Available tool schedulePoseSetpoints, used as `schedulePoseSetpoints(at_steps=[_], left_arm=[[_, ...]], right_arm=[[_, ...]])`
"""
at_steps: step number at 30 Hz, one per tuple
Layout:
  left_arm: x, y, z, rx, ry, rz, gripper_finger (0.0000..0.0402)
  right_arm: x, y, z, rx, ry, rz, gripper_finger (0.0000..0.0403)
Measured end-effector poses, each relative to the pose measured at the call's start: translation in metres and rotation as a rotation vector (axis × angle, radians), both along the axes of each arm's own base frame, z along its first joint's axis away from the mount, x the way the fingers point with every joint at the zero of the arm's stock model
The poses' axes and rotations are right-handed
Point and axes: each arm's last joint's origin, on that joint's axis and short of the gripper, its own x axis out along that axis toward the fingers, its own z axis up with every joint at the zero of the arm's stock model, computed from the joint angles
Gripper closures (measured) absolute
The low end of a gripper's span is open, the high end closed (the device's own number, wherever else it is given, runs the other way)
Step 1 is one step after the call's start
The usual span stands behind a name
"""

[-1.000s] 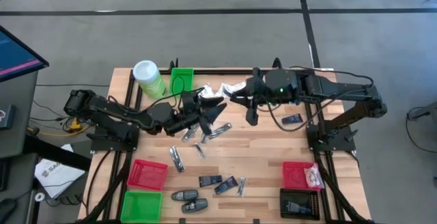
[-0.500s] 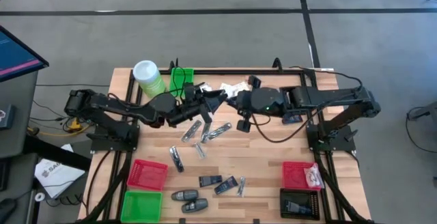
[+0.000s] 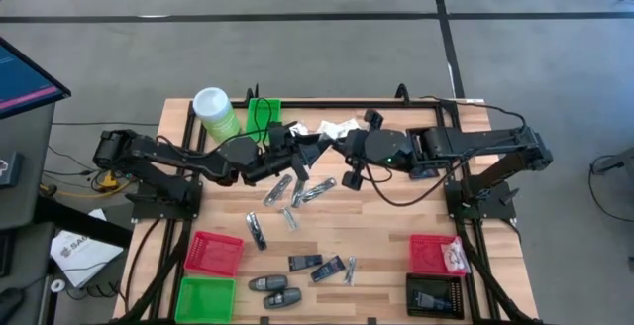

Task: Pick & Place Travel size toiletries
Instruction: Put the nail cutter into the left red bin

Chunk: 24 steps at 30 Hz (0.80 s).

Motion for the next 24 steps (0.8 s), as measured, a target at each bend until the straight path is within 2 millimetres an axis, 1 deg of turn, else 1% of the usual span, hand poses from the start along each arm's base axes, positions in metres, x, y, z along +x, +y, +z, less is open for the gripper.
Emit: schedulePoseSetpoints(at_steps=[8, 18, 24], left_arm=[[0.000, 0.001, 0.000, -0.003, 0.001, 0.013, 0.0243], [0.000, 0.013, 0.000, -0.005, 0.000, 0.059, 0.0243], [0.001, 0.014, -0.003, -0.026, 0.020, 0.064, 0.0243]], right_arm=[[0.000, -0.001, 0.001, -0.012, -0.014, -0.047, 0.0342], [0.003, -0.001, -0.001, -0.015, -0.016, -0.046, 0.0342], [0.003, -0.005, 0.000, -0.023, -0.023, -0.070, 0.0342]])
